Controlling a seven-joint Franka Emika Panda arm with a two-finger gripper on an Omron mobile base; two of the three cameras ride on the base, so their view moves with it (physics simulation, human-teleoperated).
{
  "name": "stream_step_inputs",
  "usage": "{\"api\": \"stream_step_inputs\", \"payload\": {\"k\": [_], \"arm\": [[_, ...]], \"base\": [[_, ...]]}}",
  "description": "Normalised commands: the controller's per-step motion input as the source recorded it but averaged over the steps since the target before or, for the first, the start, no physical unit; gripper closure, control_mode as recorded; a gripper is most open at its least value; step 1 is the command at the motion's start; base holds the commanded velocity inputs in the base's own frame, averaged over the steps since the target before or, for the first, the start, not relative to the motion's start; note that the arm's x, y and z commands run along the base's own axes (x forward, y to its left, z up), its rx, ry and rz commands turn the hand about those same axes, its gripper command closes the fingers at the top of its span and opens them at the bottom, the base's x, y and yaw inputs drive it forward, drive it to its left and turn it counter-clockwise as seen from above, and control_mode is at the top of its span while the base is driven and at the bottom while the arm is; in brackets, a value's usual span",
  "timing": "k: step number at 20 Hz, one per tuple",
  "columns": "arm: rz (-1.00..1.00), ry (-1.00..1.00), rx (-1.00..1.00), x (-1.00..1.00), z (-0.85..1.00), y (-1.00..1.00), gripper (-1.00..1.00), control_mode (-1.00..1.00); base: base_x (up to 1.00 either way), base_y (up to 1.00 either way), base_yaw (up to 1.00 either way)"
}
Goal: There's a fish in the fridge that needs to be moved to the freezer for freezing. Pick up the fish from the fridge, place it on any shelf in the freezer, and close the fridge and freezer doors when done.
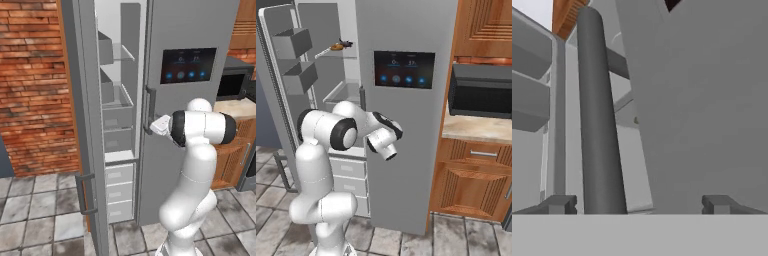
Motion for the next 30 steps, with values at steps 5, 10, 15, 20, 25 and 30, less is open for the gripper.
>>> {"api": "stream_step_inputs", "payload": {"k": [5, 10, 15, 20, 25, 30], "arm": [[0.00, 0.00, 0.00, 0.61, 0.00, 0.00, -1.00, -1.00], [0.00, 0.00, 0.01, 0.04, 0.18, -0.02, -1.00, -1.00], [0.00, -0.05, 0.00, -0.32, 0.30, 0.00, -1.00, -1.00], [0.00, -0.12, 0.00, -0.30, 0.23, 0.17, -1.00, -1.00], [0.00, -0.14, 0.00, -0.36, 0.21, 0.16, -1.00, -1.00], [-0.03, -0.18, 0.01, -0.58, 0.29, -0.02, -1.00, -1.00]], "base": [[0.00, 0.00, 0.00], [0.00, 0.00, 0.00], [0.00, 0.00, 0.00], [0.00, 0.00, 0.00], [0.00, 0.00, 0.00], [0.00, 0.00, 0.00]]}}
